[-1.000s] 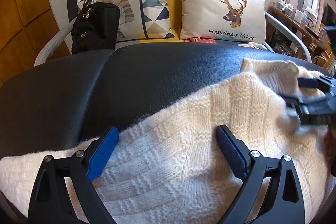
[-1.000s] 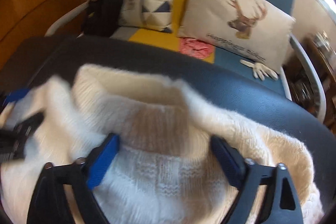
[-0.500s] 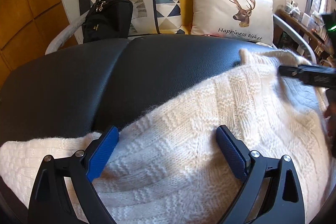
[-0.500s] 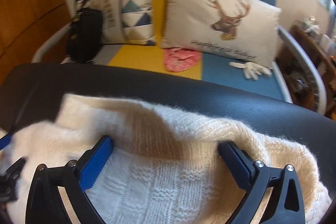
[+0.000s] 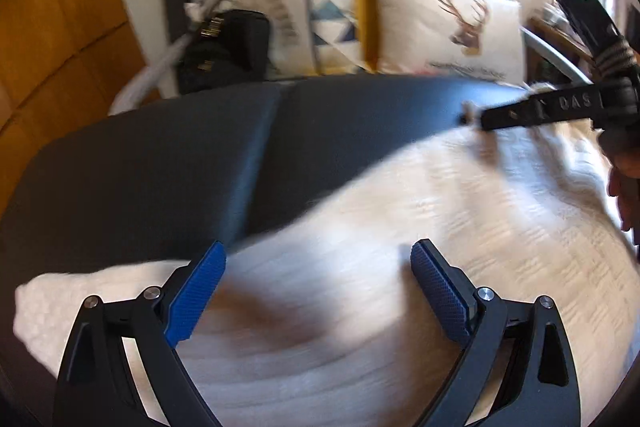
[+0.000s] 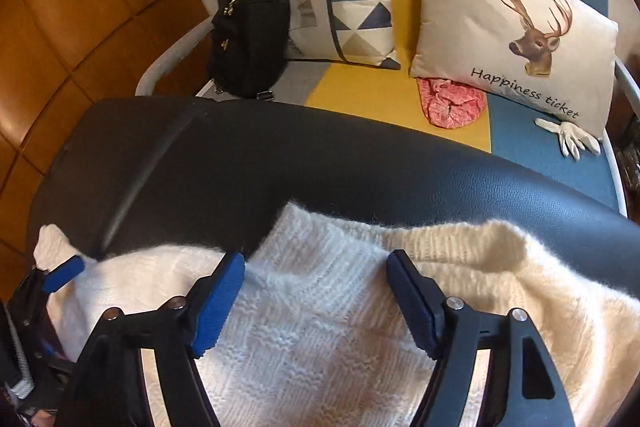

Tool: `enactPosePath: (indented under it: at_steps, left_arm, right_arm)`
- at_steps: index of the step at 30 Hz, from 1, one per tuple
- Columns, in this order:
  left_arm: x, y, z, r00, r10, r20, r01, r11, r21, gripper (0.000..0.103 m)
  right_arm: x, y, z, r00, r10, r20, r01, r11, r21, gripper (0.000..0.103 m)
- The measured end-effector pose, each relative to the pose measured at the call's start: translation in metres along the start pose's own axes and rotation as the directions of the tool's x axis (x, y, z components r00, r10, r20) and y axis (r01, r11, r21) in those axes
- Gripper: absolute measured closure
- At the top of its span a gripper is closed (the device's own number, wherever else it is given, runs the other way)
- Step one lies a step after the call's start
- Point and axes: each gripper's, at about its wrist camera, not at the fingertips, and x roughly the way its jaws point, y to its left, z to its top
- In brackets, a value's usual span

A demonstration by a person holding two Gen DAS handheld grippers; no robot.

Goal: Fold clothes

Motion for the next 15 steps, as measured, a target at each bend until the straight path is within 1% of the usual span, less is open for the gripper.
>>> enactPosePath:
  at_steps: [2,3,4,5,7,9,11,13,14,15]
  left_arm:
    - [0.000,0.018,0.000,1.000,0.017,-0.024,-0.018,0.999,-0.045,0.007]
    - [0.002,0.029,0.001,0.998,-0.010,-0.056,0.005,0.996,-0.089,0.006]
    - [0.003,0.040,0.001,0.996,-0.060,-0.070,0.049,0.989,-0.140,0.005]
    - [0.002,0.045,0.001,0.995,-0.078,-0.063,0.067,0.984,-0.162,0.005]
    - [0.001,0.043,-0.001,0.996,-0.057,-0.071,0.047,0.990,-0.135,0.003]
    - [0.002,0.044,-0.003,0.996,-0.066,-0.064,0.057,0.988,-0.142,0.002]
    - [0.002,0.044,-0.005,0.996,-0.074,-0.056,0.065,0.987,-0.147,0.001]
    - [0.003,0.042,-0.006,0.997,-0.063,-0.051,0.055,0.989,-0.140,0.001]
    - [0.003,0.041,-0.007,0.997,-0.059,-0.050,0.052,0.989,-0.137,0.001]
    - [0.004,0.040,-0.007,0.997,-0.059,-0.050,0.051,0.989,-0.137,0.000]
  right_arm:
    - [0.003,0.002,0.001,1.000,-0.028,-0.006,0.028,1.000,-0.009,0.027]
    - [0.006,0.003,0.003,0.999,-0.052,-0.006,0.052,0.999,-0.017,0.027]
    - [0.009,0.007,0.004,0.997,-0.083,-0.002,0.083,0.996,-0.029,0.027]
    - [0.012,0.012,0.004,0.993,-0.121,0.006,0.121,0.992,-0.044,0.027]
    - [0.020,0.019,0.006,0.983,-0.185,0.023,0.186,0.980,-0.070,0.026]
    - [0.024,0.019,0.007,0.975,-0.215,0.051,0.218,0.974,-0.057,0.023]
    - [0.025,0.016,0.008,0.972,-0.222,0.084,0.226,0.973,-0.048,0.021]
    - [0.025,0.012,0.008,0.971,-0.212,0.110,0.217,0.975,-0.043,0.019]
    - [0.018,0.006,0.007,0.975,-0.183,0.123,0.187,0.982,-0.026,0.018]
    - [0.006,-0.002,0.004,0.979,-0.147,0.142,0.149,0.989,-0.001,0.020]
